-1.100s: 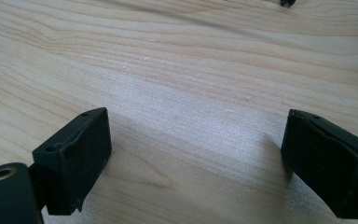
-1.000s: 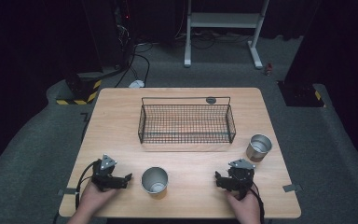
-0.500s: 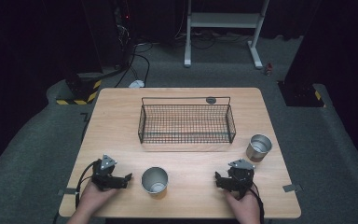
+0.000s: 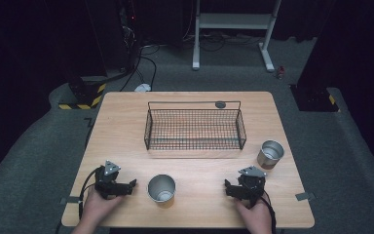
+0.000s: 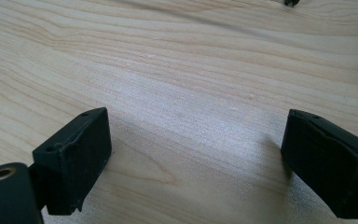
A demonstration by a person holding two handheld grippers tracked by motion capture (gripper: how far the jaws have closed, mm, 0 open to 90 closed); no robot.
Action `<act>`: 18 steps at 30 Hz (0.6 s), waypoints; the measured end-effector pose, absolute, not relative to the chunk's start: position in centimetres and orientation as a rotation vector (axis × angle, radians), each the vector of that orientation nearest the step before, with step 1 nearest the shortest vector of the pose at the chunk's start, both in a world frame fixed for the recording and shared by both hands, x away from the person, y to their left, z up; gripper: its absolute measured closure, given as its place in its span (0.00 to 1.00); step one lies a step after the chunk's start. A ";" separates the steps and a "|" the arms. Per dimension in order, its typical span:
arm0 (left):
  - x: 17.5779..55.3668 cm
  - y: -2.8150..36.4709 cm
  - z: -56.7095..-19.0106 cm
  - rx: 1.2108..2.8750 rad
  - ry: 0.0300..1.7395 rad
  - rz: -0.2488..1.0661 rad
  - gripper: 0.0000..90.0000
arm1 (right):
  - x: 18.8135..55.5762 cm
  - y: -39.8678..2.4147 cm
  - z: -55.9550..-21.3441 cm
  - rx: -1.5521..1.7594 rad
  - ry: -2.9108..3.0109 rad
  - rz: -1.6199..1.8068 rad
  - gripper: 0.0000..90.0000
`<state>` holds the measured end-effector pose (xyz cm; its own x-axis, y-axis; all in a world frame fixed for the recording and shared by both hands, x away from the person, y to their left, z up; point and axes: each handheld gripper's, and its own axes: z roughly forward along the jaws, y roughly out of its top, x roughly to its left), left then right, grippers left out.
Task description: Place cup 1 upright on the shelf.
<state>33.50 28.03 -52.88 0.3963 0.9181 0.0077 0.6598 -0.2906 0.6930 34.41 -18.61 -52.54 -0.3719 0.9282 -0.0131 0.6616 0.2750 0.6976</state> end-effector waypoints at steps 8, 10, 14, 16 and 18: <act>33.4 28.0 -52.2 2.068 1.346 0.550 0.10 | 34.4 -18.6 -52.5 1.434 2.131 0.855 0.09; 33.3 28.0 -51.9 2.055 1.331 0.556 0.10 | 34.4 -18.6 -52.5 1.433 2.131 0.855 0.09; 32.9 28.1 -51.3 2.019 1.292 0.549 0.10 | 34.4 -18.6 -52.5 1.434 2.131 0.855 0.09; 32.8 28.1 -51.1 2.020 1.264 0.546 0.09 | 34.4 -18.6 -52.5 1.434 2.130 0.855 0.09; 32.7 27.9 -50.9 2.014 1.242 0.526 0.06 | 34.4 -18.6 -52.5 1.434 2.130 0.855 0.09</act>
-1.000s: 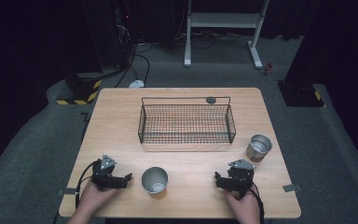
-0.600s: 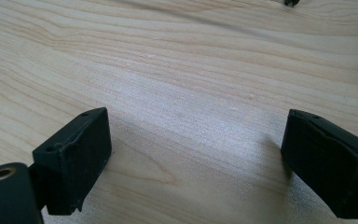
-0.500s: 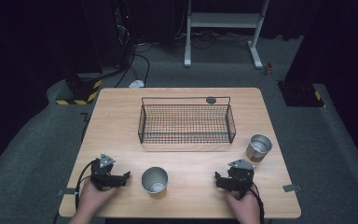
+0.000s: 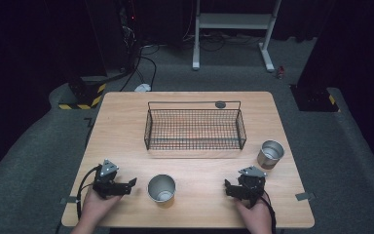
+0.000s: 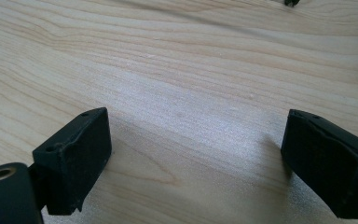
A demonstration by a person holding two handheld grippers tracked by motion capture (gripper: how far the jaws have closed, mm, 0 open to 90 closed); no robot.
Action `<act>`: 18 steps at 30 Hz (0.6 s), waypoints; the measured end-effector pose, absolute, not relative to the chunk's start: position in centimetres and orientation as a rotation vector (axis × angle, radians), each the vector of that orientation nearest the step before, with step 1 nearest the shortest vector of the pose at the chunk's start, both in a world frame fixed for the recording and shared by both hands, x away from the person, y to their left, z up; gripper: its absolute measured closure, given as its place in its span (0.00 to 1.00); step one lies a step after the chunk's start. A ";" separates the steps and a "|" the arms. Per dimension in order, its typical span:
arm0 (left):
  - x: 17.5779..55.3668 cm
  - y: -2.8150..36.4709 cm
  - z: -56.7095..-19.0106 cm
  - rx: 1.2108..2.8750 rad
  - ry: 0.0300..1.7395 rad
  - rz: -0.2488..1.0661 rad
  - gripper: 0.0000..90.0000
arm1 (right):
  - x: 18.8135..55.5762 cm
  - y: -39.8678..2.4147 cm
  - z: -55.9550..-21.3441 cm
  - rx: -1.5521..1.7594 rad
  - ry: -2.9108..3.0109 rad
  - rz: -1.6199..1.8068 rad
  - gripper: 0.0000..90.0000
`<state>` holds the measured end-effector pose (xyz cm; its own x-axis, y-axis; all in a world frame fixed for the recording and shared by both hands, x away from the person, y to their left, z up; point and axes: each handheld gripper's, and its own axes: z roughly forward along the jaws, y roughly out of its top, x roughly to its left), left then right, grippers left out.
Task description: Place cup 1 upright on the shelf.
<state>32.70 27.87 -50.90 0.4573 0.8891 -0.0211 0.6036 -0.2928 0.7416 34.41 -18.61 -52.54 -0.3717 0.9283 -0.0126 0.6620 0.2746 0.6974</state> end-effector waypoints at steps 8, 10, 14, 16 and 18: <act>31.7 27.3 -49.3 1.941 1.139 0.528 0.05 | 34.4 -18.6 -52.5 1.435 2.131 0.855 0.09; 31.4 27.2 -48.9 1.929 1.117 0.542 0.04 | 34.4 -18.6 -52.5 1.435 2.131 0.855 0.09; 30.9 27.2 -48.2 1.914 1.079 0.545 0.02 | 34.4 -18.6 -52.6 1.437 2.130 0.858 0.09; 30.6 27.2 -47.9 1.899 1.059 0.555 0.01 | 34.4 -18.6 -52.6 1.435 2.131 0.858 0.09; 30.4 27.4 -47.6 1.882 1.046 0.564 0.01 | 34.4 -18.5 -52.6 1.435 2.132 0.858 0.09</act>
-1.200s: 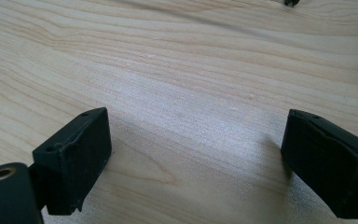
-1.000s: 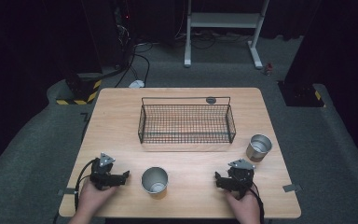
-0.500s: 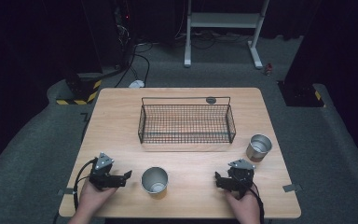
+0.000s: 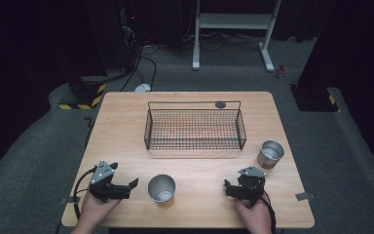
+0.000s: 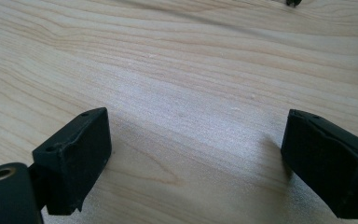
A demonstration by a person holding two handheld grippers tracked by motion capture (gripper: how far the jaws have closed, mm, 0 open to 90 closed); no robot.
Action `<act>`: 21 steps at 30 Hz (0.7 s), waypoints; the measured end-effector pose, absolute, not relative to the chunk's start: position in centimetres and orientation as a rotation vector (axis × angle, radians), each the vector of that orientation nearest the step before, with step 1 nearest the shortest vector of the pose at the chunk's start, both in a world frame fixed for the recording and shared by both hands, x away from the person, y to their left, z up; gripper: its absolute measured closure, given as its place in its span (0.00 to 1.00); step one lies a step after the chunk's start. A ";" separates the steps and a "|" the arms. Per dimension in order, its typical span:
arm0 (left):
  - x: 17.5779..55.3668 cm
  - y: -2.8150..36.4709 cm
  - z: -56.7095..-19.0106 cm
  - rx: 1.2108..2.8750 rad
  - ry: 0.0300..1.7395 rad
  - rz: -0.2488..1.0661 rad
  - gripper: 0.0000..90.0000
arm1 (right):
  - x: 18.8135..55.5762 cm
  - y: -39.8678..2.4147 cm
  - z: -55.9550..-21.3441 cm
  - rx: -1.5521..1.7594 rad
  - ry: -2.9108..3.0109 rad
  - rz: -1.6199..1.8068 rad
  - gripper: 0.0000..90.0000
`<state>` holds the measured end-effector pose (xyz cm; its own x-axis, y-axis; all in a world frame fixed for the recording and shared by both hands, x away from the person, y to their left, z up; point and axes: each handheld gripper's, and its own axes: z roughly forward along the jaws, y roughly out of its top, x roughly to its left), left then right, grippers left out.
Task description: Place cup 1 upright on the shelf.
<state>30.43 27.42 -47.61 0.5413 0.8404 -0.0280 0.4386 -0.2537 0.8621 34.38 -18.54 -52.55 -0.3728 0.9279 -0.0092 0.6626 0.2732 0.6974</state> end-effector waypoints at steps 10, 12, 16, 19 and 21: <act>29.4 27.1 -46.5 1.850 0.979 0.532 0.01 | 34.4 -18.5 -52.6 1.435 2.132 0.858 0.09; 29.2 26.9 -46.2 1.845 0.965 0.531 0.01 | 34.4 -18.5 -52.6 1.435 2.132 0.858 0.09; 28.9 26.6 -45.8 1.833 0.941 0.528 0.01 | 34.4 -18.5 -52.6 1.435 2.132 0.858 0.09; 28.7 26.2 -45.4 1.829 0.918 0.530 0.01 | 34.4 -18.5 -52.6 1.435 2.132 0.858 0.09; 28.5 25.9 -45.2 1.830 0.906 0.526 0.01 | 34.4 -18.5 -52.6 1.435 2.132 0.858 0.09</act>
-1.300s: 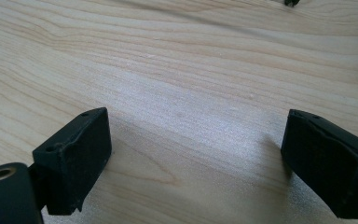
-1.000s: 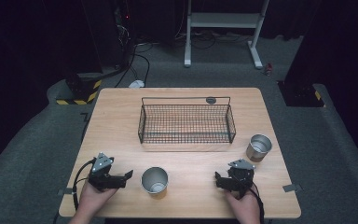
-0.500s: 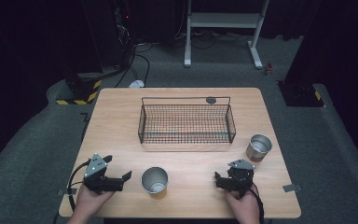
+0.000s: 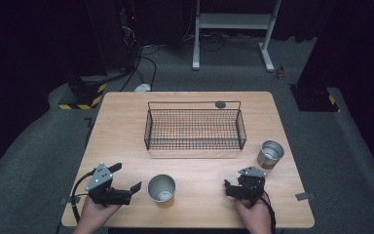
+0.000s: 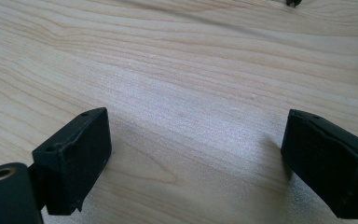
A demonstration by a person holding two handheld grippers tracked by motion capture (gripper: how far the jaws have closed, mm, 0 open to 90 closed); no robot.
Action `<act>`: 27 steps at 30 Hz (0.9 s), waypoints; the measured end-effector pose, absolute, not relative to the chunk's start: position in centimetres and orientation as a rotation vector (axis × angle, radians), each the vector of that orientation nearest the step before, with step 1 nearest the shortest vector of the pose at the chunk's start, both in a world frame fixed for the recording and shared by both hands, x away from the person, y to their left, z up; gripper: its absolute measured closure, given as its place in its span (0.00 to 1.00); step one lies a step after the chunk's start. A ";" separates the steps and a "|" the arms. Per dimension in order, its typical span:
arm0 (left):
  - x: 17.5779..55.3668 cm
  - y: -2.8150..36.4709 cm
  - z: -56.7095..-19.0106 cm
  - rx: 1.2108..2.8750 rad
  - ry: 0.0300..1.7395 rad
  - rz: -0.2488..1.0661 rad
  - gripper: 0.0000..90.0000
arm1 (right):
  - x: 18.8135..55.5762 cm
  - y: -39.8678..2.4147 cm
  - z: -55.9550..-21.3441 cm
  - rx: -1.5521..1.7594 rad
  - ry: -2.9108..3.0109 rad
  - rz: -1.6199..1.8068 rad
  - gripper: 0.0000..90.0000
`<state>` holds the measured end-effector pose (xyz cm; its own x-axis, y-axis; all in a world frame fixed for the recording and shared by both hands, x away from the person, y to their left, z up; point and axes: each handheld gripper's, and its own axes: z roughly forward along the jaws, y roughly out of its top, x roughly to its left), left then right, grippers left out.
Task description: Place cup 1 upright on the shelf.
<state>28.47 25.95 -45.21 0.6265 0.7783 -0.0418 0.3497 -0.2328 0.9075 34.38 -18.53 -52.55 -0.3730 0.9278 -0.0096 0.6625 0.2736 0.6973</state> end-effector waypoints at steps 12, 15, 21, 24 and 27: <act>27.7 23.9 -44.4 1.813 0.830 0.471 0.00 | 34.4 -18.5 -52.6 1.435 2.132 0.858 0.09; 27.5 23.3 -44.4 1.822 0.808 0.455 0.00 | 34.4 -18.5 -52.6 1.433 2.132 0.858 0.09; 27.2 22.0 -44.4 1.825 0.765 0.424 0.00 | 34.4 -18.5 -52.6 1.432 2.133 0.858 0.09; 27.1 21.3 -44.5 1.838 0.739 0.414 0.00 | 34.4 -18.5 -52.6 1.435 2.132 0.857 0.09; 27.0 20.8 -44.6 1.838 0.730 0.405 0.00 | 34.4 -18.5 -52.6 1.433 2.133 0.858 0.09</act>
